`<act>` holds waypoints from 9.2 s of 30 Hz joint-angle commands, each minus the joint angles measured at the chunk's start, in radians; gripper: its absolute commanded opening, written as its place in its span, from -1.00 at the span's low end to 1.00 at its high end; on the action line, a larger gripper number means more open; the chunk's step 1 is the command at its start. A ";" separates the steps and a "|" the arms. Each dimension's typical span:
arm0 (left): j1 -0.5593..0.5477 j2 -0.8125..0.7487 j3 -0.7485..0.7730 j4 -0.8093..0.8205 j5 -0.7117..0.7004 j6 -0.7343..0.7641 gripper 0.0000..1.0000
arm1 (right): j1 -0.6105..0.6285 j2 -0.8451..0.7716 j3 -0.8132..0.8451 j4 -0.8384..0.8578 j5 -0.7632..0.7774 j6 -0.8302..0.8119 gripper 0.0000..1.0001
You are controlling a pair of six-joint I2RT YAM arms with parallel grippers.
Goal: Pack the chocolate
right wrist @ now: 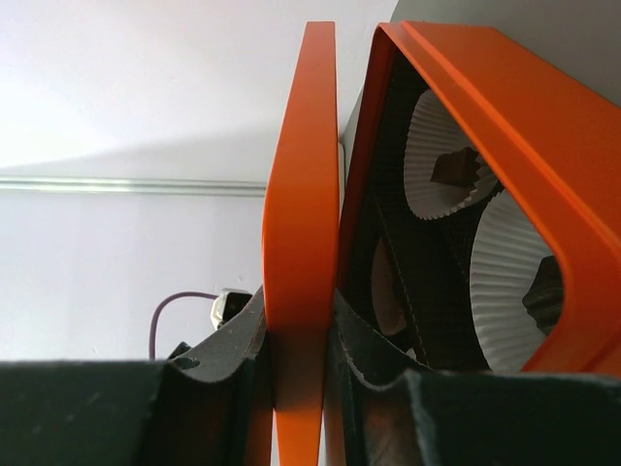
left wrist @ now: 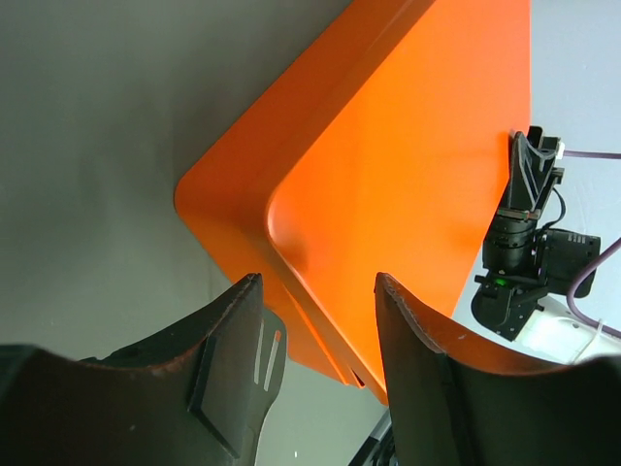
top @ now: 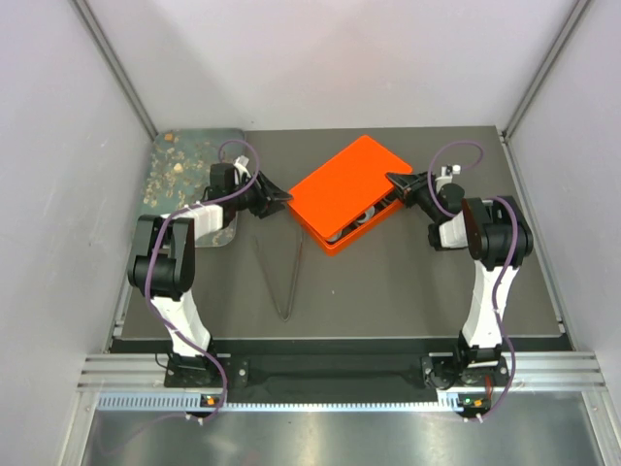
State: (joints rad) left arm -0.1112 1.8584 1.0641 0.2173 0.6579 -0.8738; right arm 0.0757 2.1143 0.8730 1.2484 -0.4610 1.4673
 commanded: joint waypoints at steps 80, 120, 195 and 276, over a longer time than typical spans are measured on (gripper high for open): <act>-0.051 -0.034 0.174 -0.243 -0.075 0.130 0.07 | -0.323 -0.141 -0.218 0.255 -0.131 0.018 -0.31; -0.234 0.459 0.826 -0.409 0.022 0.636 -0.41 | 0.101 -0.441 -0.015 -1.040 0.254 -0.404 0.24; -0.193 0.329 0.751 -0.593 -0.018 0.546 -0.19 | 0.116 -0.468 0.057 -1.187 0.323 -0.519 0.02; -0.317 0.369 0.642 -0.427 -0.096 0.401 -0.12 | -0.109 0.090 0.792 -1.442 -0.232 -1.286 0.18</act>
State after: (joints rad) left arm -0.4278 2.1818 1.6890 -0.1761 0.5949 -0.4992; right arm -0.0166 2.1899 1.6947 -0.2268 -0.5274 0.1898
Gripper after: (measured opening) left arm 0.438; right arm 0.621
